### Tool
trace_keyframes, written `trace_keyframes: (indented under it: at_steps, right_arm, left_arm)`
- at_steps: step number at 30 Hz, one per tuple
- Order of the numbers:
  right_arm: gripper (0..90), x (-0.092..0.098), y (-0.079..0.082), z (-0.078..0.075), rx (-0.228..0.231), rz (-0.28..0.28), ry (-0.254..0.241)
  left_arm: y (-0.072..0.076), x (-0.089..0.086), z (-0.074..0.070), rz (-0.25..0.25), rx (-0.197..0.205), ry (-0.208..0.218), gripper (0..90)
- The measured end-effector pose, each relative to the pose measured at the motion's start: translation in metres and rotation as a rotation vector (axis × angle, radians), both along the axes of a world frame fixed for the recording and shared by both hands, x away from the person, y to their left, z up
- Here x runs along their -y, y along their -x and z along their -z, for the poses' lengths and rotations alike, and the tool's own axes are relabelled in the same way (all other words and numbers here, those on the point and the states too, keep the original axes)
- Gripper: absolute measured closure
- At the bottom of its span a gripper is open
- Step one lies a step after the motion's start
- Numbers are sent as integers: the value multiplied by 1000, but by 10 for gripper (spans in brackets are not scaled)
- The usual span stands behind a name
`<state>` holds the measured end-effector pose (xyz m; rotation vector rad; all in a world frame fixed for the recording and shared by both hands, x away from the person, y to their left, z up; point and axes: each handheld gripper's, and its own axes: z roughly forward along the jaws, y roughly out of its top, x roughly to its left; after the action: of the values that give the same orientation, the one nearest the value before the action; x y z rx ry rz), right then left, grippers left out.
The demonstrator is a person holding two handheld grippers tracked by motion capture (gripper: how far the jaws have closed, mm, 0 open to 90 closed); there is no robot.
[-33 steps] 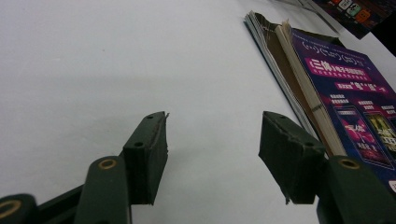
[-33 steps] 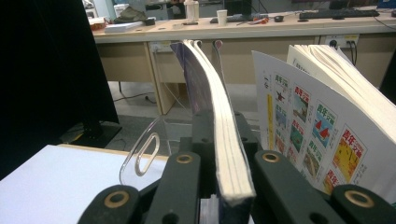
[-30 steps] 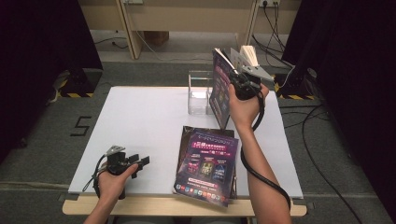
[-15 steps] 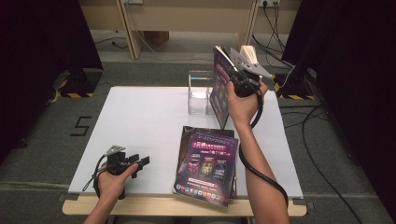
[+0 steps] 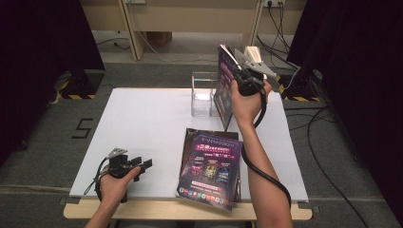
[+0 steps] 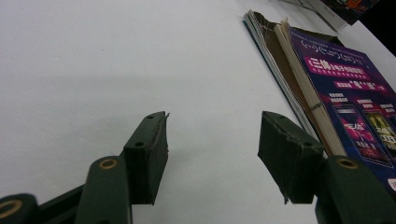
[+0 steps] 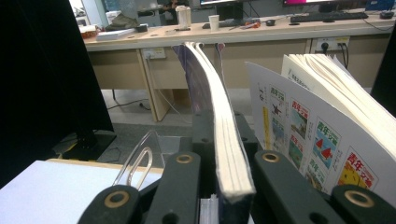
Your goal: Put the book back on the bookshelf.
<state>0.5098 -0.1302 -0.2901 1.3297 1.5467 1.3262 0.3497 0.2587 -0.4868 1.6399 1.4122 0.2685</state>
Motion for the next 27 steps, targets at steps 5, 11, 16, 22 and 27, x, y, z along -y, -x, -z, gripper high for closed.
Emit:
trace_keyframes:
  at_steps: [5,11,16,22,27]
  right_arm:
    - [844,-2,-2,1,-1,1,0]
    - [844,-3,-4,2,-1,4,1]
    - [844,-5,-6,2,-4,6,0]
    - [843,-5,-9,2,-2,15,0]
    - [843,-5,-11,2,1,21,1]
  left_arm:
    - [0,0,0,3,-4,-2,418]
    - [0,0,0,4,-2,-4,420]
    - [0,0,0,3,-3,-1,421]
    - [0,0,0,4,-3,0,422]
    - [0,1,0,6,-4,-3,424]
